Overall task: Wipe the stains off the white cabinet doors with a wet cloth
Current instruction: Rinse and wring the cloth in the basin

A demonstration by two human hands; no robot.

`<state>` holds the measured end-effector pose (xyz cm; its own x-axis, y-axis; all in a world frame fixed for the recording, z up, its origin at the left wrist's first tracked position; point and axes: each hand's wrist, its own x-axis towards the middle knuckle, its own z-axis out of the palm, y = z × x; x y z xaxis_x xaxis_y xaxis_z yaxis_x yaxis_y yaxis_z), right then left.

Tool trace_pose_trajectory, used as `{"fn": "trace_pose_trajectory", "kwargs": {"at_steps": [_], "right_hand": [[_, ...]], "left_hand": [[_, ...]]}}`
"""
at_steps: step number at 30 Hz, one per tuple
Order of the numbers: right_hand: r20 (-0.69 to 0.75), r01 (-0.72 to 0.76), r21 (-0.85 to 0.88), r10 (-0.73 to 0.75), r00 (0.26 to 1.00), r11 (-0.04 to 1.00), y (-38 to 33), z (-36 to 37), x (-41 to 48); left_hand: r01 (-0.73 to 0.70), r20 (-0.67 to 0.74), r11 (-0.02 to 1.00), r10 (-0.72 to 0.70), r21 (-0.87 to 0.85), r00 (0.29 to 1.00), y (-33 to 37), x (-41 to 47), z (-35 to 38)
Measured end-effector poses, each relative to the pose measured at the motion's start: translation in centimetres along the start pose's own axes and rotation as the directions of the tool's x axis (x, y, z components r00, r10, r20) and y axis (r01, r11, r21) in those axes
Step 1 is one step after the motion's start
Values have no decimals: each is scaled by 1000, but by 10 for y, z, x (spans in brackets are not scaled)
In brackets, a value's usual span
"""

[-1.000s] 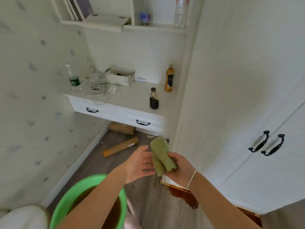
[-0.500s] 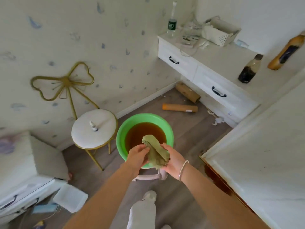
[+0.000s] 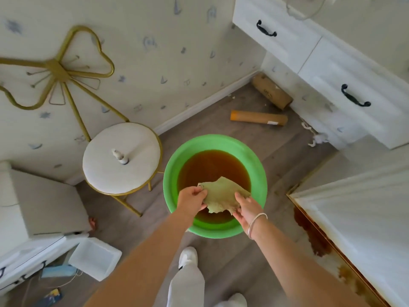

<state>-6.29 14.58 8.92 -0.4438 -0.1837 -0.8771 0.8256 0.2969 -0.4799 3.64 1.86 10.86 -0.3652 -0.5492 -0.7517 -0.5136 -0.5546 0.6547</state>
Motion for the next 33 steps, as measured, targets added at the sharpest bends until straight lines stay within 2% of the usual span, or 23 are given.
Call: {"fn": "trace_pose_trajectory", "kwargs": {"at_steps": [3,5,6,7,8,9,10,12,14,16,18,20,22,24,25,26,27,28,29,30,31,32,33], "right_hand": [[-29,-20,6,21,999,1000,0,16,41],[-162,19,-199,-52,985,980,1,22,57],[-232,60,-324,-140,963,944,2,26,63],[-256,108,-445,-242,936,889,4,31,67],[-230,183,-551,-359,905,814,6,36,68],[-155,267,-661,-475,866,702,10,40,67],[-42,337,-761,-561,827,554,13,45,68],[207,404,-885,-581,787,233,19,51,77],[353,397,-918,-478,804,-9,22,55,86],[386,351,-923,-367,846,-160,23,53,98],[377,322,-918,-252,891,-233,24,49,110],[352,313,-926,-180,919,-213,26,46,120],[379,313,-913,-257,889,-262,30,42,124],[419,292,-893,-399,816,-341,33,41,125],[414,286,-901,-446,793,-327,33,41,126],[393,288,-916,-473,788,-280,32,42,127],[360,295,-933,-486,796,-208,30,44,129],[313,308,-947,-487,815,-92,28,46,132],[257,332,-940,-480,839,76,23,50,131],[197,357,-881,-446,873,311,18,53,129],[154,380,-739,-410,899,556,14,56,123],[123,382,-554,-381,916,740,10,60,115],[100,379,-387,-370,924,841,9,63,106]], "left_hand": [[1,34,999,-3,49,999,1,49,-2],[49,69,998,-51,40,996,1,71,1],[84,91,996,-87,37,992,0,83,3],[88,105,993,-96,79,990,-4,94,5],[23,117,980,-47,196,992,-8,102,7],[-100,147,922,47,374,988,-12,108,7],[-248,207,802,158,543,965,-17,113,7],[-482,383,471,296,738,875,-29,125,8],[-543,490,173,270,822,829,-35,133,4],[-504,495,-16,213,863,842,-43,140,-1],[-467,475,-89,172,880,863,-52,145,-5],[-452,468,-131,149,883,871,-57,146,-7],[-446,469,-158,175,881,866,-60,147,-6],[-452,465,-112,191,885,864,-59,146,-2],[-457,457,-49,192,888,868,-57,145,2],[-458,439,63,196,887,877,-55,147,5],[-442,399,234,211,866,892,-52,147,9],[-398,329,443,226,803,917,-49,149,13],[-316,227,660,220,681,949,-45,150,15],[-198,111,840,164,505,980,-42,150,18],[-63,15,951,61,303,998,-39,146,22],[61,-31,988,-57,139,998,-37,143,24],[168,-25,985,-168,22,985,-36,139,27]]}}
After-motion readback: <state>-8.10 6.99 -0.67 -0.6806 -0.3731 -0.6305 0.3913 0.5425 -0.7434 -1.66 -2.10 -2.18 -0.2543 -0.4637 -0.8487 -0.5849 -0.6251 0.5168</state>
